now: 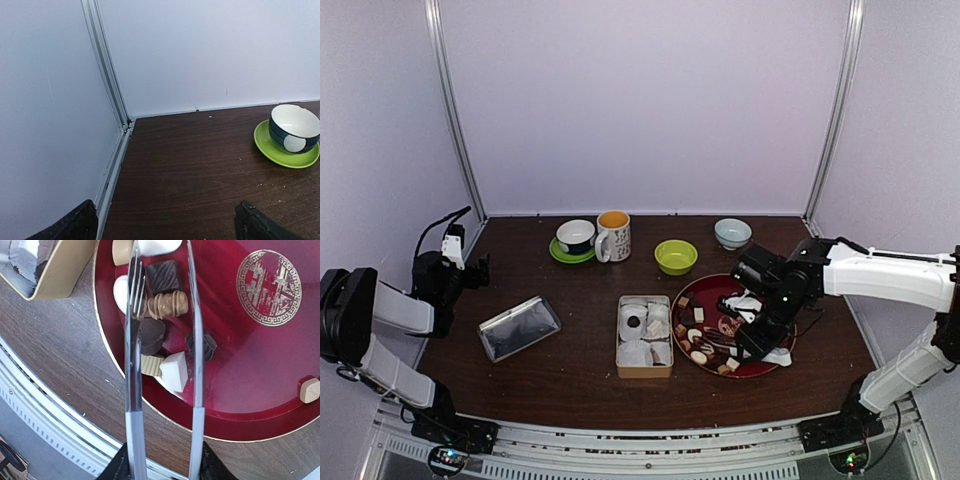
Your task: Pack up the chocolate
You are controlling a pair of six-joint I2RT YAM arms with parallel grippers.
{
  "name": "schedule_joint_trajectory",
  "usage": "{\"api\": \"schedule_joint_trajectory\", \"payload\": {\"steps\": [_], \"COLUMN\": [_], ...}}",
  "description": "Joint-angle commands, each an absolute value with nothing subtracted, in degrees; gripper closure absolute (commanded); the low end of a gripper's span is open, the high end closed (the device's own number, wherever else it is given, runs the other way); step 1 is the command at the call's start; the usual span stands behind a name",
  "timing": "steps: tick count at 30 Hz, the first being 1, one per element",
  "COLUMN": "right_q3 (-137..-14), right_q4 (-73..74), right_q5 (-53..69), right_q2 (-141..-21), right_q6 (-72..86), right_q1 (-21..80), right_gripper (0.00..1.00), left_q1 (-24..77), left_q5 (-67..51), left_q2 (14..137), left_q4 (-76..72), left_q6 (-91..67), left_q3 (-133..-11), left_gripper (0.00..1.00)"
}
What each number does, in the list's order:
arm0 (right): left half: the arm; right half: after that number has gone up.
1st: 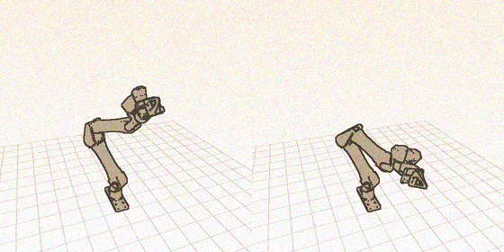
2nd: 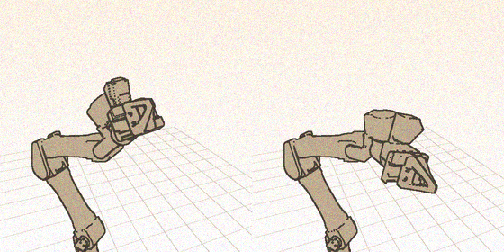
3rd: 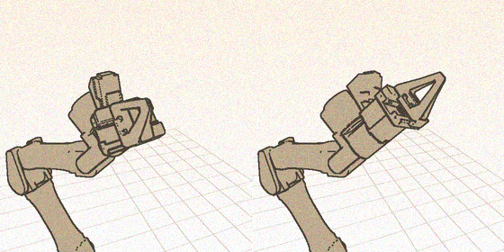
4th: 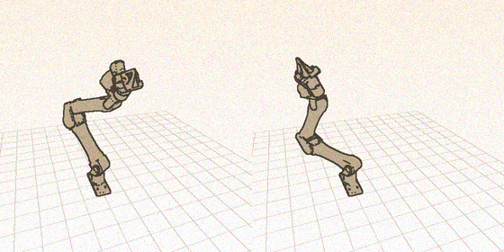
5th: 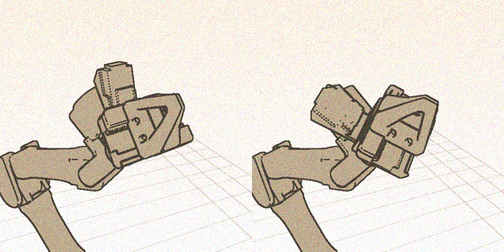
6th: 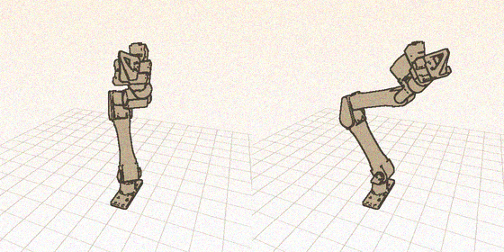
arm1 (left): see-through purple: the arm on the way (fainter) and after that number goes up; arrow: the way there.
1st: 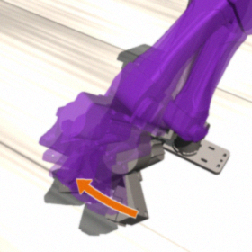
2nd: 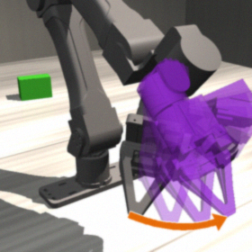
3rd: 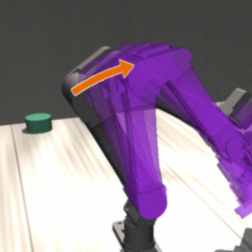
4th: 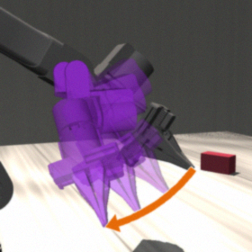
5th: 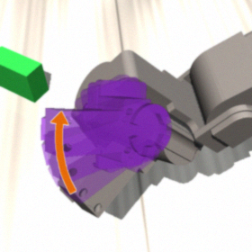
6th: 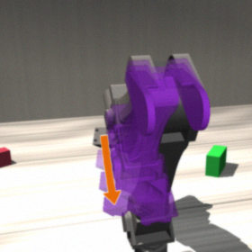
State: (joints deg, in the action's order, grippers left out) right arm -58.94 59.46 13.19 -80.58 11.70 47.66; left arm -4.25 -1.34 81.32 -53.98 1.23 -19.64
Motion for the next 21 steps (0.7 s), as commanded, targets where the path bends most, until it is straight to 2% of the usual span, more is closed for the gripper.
{"api": "schedule_joint_trajectory", "payload": {"steps": [1,10,21], "right_q3": [-60.2,-61.45,-61.79], "right_q4": [58.86,57.77,55.1], "right_q5": [12.65,11.93,13.99], "right_q2": [-82.52,-79.77,-74.7], "right_q6": [10.9,11.51,12.1], "right_q1": [47.91,47.93,48.13], "right_gripper": [0.61,0.71,0.72], "left_q1": [-4.75,-4.66,-4.72], "left_q5": [-1.86,-1.93,-1.93], "left_q2": [81.65,81.65,81.65], "left_q4": [-57.11,-57.1,-57.13], "left_q6": [1.78,1.83,1.83], "left_q3": [-19.34,-19.34,-19.34], "left_gripper": [0.02,0.02,0.02]}}
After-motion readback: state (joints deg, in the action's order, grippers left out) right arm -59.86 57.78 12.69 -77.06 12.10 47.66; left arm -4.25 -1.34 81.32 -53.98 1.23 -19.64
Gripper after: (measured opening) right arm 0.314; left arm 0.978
